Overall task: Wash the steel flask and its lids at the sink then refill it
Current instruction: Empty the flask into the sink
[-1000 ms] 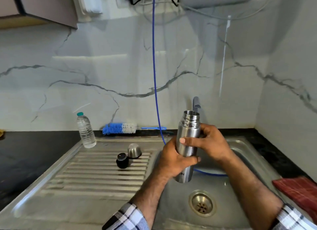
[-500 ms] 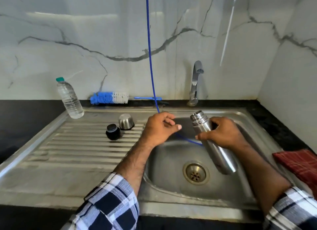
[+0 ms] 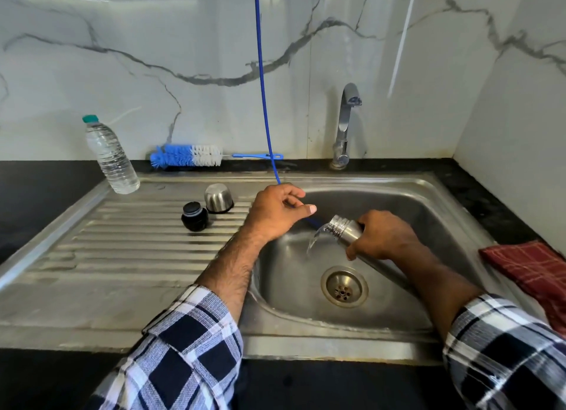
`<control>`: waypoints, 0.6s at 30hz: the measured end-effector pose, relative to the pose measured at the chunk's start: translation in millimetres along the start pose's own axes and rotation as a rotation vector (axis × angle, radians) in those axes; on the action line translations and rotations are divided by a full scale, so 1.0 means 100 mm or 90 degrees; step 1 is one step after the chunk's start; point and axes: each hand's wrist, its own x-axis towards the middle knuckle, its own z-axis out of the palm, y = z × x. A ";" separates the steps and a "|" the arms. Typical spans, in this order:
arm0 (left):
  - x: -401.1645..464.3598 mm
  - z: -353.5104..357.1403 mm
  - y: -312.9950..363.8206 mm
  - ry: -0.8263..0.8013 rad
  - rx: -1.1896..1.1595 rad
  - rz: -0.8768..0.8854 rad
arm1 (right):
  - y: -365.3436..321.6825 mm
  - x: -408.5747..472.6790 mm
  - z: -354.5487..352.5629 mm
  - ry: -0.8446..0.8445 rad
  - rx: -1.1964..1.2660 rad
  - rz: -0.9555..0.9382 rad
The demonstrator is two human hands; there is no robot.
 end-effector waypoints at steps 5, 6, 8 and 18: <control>-0.01 0.00 0.00 -0.004 -0.003 0.004 | -0.03 -0.02 0.02 -0.013 -0.036 0.005; -0.01 0.00 0.00 -0.003 -0.003 0.004 | -0.05 -0.03 0.03 -0.015 -0.037 0.009; 0.00 0.00 -0.01 -0.005 -0.004 0.002 | -0.08 -0.04 0.04 -0.015 -0.045 0.010; -0.06 0.08 -0.09 -0.019 -0.037 0.001 | -0.12 -0.06 0.12 -0.022 -0.071 0.013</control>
